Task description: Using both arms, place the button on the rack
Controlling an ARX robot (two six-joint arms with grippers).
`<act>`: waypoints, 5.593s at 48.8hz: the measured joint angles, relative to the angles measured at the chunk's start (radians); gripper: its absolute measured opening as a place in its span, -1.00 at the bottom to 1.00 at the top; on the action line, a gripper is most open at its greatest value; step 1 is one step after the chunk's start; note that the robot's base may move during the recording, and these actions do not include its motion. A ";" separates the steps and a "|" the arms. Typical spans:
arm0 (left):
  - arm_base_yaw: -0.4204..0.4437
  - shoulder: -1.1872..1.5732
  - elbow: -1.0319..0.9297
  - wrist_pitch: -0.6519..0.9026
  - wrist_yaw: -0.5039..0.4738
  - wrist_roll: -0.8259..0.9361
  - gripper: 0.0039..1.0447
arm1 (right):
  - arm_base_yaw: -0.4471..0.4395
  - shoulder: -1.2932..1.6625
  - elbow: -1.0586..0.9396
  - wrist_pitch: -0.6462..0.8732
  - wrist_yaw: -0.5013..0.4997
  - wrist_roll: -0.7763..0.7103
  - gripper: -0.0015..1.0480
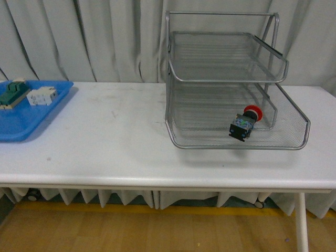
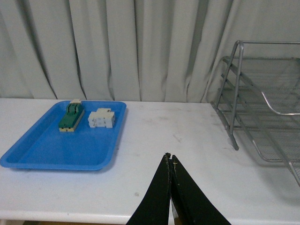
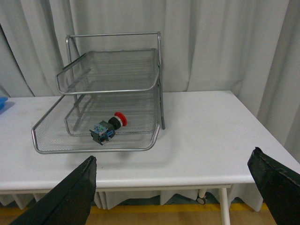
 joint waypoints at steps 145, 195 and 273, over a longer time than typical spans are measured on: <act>0.105 -0.914 -0.144 -0.771 0.117 -0.002 0.88 | -0.058 1.170 0.458 0.690 -0.306 0.112 0.87; 0.105 -0.914 -0.144 -0.771 0.117 -0.002 0.88 | 0.230 1.805 0.941 0.076 -0.230 0.133 -0.96; 0.105 -0.914 -0.144 -0.771 0.117 -0.002 0.88 | 0.142 2.219 1.453 -0.040 -0.138 -0.056 -0.97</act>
